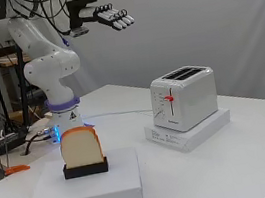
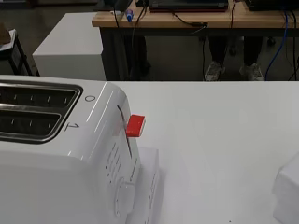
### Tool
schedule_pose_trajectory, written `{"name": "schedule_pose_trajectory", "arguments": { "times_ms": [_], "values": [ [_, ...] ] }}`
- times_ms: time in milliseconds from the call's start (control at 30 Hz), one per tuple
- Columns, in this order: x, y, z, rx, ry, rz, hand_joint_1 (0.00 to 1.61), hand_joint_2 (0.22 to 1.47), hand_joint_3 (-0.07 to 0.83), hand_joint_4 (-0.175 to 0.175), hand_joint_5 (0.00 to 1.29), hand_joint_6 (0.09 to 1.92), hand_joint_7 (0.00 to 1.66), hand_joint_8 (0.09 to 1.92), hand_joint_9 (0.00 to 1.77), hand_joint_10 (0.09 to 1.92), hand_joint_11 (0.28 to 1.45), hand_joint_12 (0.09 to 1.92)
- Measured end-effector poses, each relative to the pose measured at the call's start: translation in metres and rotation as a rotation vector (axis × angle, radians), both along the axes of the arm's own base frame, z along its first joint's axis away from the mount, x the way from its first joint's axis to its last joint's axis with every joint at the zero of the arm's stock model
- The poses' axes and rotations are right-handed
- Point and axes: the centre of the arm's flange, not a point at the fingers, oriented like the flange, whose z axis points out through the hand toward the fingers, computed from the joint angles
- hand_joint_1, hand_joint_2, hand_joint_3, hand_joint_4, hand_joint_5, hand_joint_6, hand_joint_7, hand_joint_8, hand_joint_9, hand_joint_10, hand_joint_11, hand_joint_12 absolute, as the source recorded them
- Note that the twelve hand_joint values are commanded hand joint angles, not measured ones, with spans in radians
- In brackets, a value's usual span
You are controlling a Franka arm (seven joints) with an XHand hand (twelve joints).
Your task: Teleoperate dual arm-hand system to toast a bread
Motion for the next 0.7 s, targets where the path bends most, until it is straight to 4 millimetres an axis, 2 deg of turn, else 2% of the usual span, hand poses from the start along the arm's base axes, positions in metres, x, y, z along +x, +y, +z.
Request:
{"name": "schedule_pose_trajectory", "arguments": {
  "times_ms": [100,233,300,400,533,700],
  "values": [
    [-0.001,-0.017,-0.001,0.032,-0.076,-0.017,0.13,1.18,0.003,-0.118,0.28,0.09,0.32,0.09,0.40,0.09,0.41,0.09],
    [0.004,-0.022,0.000,0.023,-0.062,-0.032,0.07,1.18,0.001,-0.109,0.27,0.09,0.31,0.09,0.37,0.09,0.40,0.09],
    [0.011,-0.025,0.001,0.019,-0.013,-0.047,0.05,1.18,0.001,-0.083,0.27,0.09,0.30,0.09,0.38,0.09,0.41,0.09],
    [0.029,-0.042,0.006,0.027,0.073,-0.101,0.02,1.21,-0.002,-0.022,0.31,0.09,0.40,0.09,0.55,0.09,0.51,0.09],
    [0.045,-0.085,0.007,-0.014,0.197,-0.258,0.00,1.20,-0.005,0.001,0.34,0.09,0.45,0.09,0.59,0.09,0.52,0.09],
    [0.032,-0.160,-0.008,0.022,0.236,-0.358,0.04,1.24,0.006,0.017,0.40,0.09,0.47,0.09,0.57,0.09,0.51,0.09]
  ]
}}
